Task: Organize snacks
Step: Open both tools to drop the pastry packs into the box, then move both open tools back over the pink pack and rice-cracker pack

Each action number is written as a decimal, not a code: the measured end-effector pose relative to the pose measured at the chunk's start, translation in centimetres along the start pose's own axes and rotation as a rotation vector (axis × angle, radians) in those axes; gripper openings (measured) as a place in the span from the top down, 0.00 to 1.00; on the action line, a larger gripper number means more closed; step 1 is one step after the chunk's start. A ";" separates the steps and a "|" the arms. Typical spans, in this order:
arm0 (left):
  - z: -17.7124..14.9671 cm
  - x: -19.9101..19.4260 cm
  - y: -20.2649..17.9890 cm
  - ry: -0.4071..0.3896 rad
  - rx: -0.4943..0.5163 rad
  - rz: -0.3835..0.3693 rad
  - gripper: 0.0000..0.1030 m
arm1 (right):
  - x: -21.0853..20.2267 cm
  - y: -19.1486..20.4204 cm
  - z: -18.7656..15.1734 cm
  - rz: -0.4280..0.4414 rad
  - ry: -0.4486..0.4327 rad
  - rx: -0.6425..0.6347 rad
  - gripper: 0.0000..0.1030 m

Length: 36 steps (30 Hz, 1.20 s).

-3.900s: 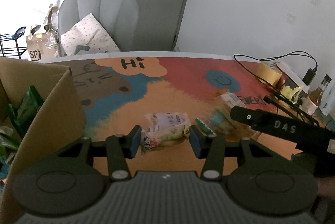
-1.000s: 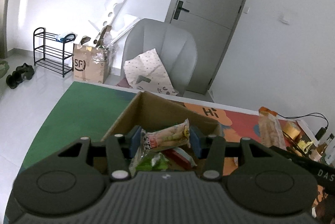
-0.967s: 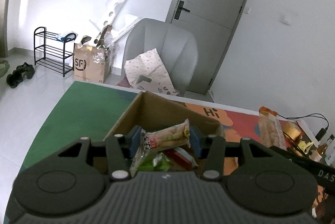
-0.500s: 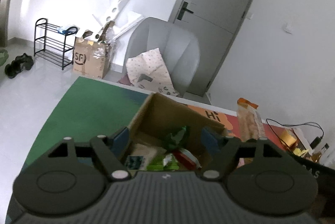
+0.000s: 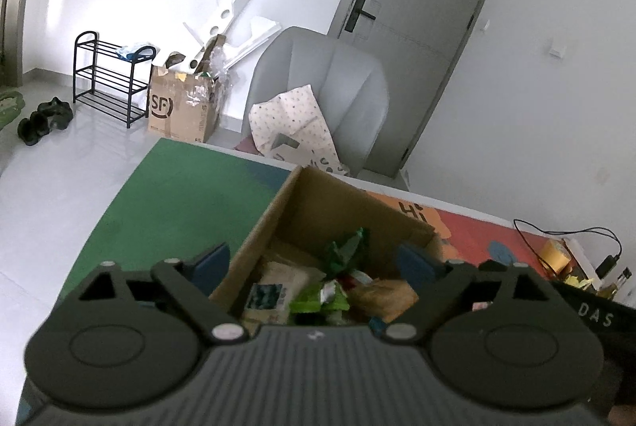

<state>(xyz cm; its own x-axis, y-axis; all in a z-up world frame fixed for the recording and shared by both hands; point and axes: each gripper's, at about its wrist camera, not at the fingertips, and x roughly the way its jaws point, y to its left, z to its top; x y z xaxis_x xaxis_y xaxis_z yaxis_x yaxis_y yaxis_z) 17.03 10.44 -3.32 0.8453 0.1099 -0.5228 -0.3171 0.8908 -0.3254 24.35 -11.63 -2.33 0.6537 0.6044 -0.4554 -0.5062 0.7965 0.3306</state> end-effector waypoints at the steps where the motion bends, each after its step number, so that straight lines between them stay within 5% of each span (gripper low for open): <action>1: -0.1 0.1 -0.1 0.002 0.004 -0.003 0.10 | -0.2 -0.3 -0.1 -0.007 0.000 0.005 0.55; 24: -2.8 1.1 -7.6 0.029 0.134 -0.048 0.05 | -4.6 -7.2 -1.6 -0.128 -0.027 0.081 0.11; 36: -4.4 1.8 -10.4 0.107 0.153 -0.060 0.05 | -6.1 -9.8 -2.4 -0.153 -0.014 0.099 0.05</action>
<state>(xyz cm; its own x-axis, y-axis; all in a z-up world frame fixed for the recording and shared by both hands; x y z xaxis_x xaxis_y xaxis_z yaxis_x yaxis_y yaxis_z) 19.95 -0.53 -4.35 0.8076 0.0147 -0.5895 -0.1917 0.9520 -0.2388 23.98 -23.16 -4.76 0.7272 0.4755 -0.4951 -0.3427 0.8764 0.3383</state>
